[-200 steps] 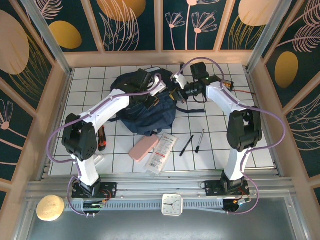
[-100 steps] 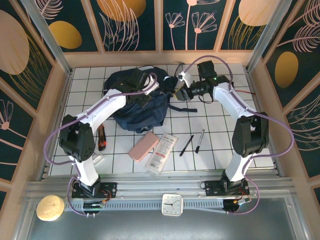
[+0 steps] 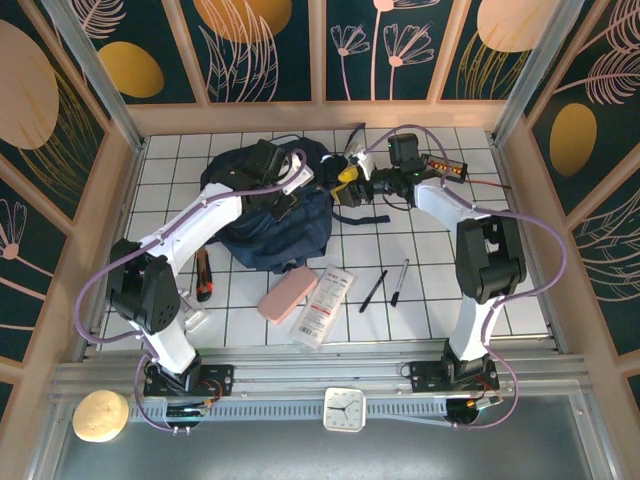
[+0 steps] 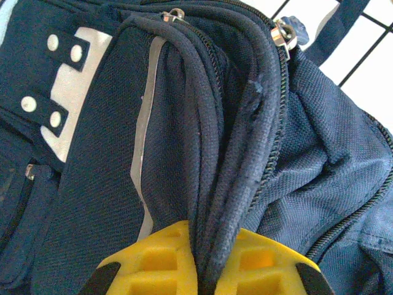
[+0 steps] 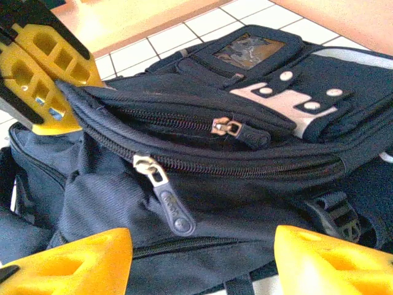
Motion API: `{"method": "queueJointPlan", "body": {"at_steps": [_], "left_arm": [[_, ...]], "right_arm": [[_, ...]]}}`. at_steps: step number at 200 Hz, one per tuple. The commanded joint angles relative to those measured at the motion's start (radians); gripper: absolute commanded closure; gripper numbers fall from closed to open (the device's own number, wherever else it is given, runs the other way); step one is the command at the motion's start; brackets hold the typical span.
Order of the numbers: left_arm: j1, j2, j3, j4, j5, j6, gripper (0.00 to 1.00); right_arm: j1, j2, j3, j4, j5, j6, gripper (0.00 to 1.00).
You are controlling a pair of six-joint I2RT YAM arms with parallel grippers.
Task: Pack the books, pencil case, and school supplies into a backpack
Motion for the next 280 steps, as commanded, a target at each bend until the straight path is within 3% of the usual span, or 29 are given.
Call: {"method": "queueJointPlan", "body": {"at_steps": [1,77,130,165,215,280], "left_arm": [[0.002,-0.048,0.009,0.040,0.025,0.011,1.00],[0.002,-0.041,0.003,0.044,0.029,0.011,1.00],[0.002,-0.043,-0.002,0.047,0.029,0.012,1.00],[0.002,-0.042,-0.004,0.046,0.032,0.011,1.00],[0.003,-0.037,-0.004,0.047,0.027,0.006,1.00],[0.002,-0.018,0.003,0.039,-0.045,-0.012,1.00]], "right_arm": [[0.009,0.042,0.060,0.036,-0.102,-0.047,0.37],[0.034,0.143,0.158,-0.092,-0.129,-0.115,0.40],[0.045,0.138,0.136,-0.117,-0.118,-0.127,0.49],[0.047,0.136,0.125,-0.065,-0.099,-0.087,0.62],[0.046,0.114,0.118,-0.074,-0.074,-0.083,1.00],[0.070,-0.016,0.094,-0.255,0.078,-0.106,1.00]]}}
